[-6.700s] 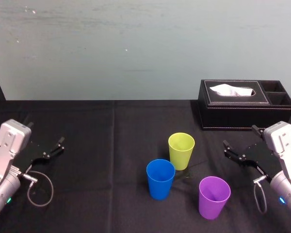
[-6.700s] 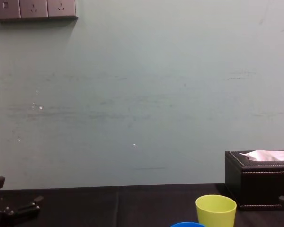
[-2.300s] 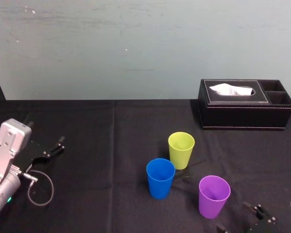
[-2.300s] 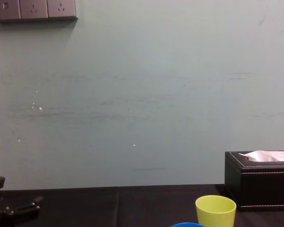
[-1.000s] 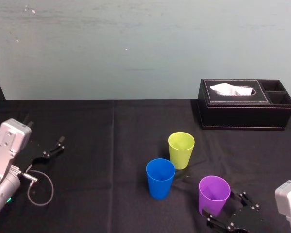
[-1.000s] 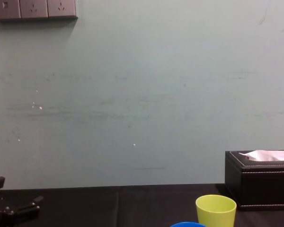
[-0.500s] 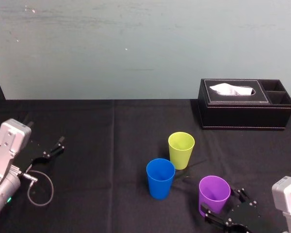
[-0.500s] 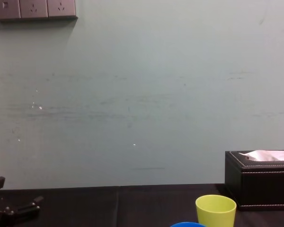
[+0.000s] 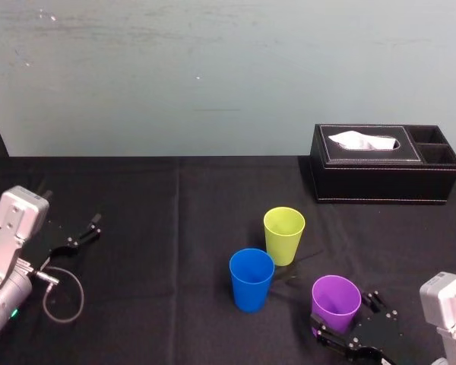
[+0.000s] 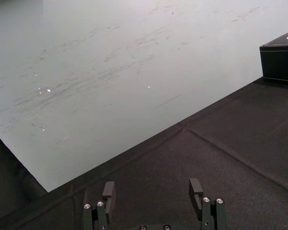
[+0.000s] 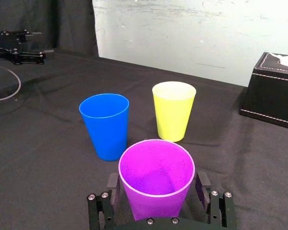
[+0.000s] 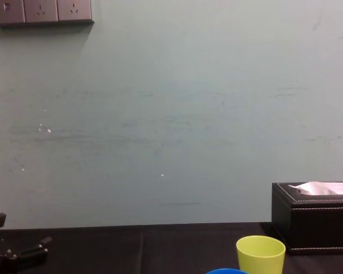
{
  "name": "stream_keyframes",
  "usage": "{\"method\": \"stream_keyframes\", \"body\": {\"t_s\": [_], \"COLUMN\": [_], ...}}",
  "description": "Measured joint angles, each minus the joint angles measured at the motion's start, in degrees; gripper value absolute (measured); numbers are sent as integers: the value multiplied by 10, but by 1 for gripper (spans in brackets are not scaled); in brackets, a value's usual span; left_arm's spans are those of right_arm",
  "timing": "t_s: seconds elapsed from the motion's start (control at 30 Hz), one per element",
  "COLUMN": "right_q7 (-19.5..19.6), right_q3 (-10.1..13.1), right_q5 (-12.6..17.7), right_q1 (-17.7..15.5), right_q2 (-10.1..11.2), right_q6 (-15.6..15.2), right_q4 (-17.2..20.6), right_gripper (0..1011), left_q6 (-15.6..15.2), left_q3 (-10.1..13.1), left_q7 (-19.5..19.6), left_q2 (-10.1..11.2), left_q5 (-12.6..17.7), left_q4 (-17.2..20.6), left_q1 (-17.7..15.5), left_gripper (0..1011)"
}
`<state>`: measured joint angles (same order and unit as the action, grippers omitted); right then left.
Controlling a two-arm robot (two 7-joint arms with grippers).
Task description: Stack the three plastic cups sequentially using one hand.
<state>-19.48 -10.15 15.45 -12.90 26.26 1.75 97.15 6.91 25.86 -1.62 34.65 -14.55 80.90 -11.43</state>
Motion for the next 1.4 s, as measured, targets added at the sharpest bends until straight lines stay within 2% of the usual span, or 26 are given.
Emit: {"method": "stream_keyframes", "body": {"t_s": [0.73,1.4], "right_q7": [6,2], "right_q3": [-2,-7], "right_q5": [-19,-16], "right_q1": [19,29], "right_q2": [-17,-26], "right_q6": [5,6], "right_q4": [-19,-31], "right_gripper": [1003,1003], "left_q6": [0,0], "left_q3": [0,0], "left_q7": [0,0], "left_q2": [0,0], "left_q5": [0,0], "left_q4": [0,0], "left_q1": [0,0], "left_gripper": [1000,1000]}}
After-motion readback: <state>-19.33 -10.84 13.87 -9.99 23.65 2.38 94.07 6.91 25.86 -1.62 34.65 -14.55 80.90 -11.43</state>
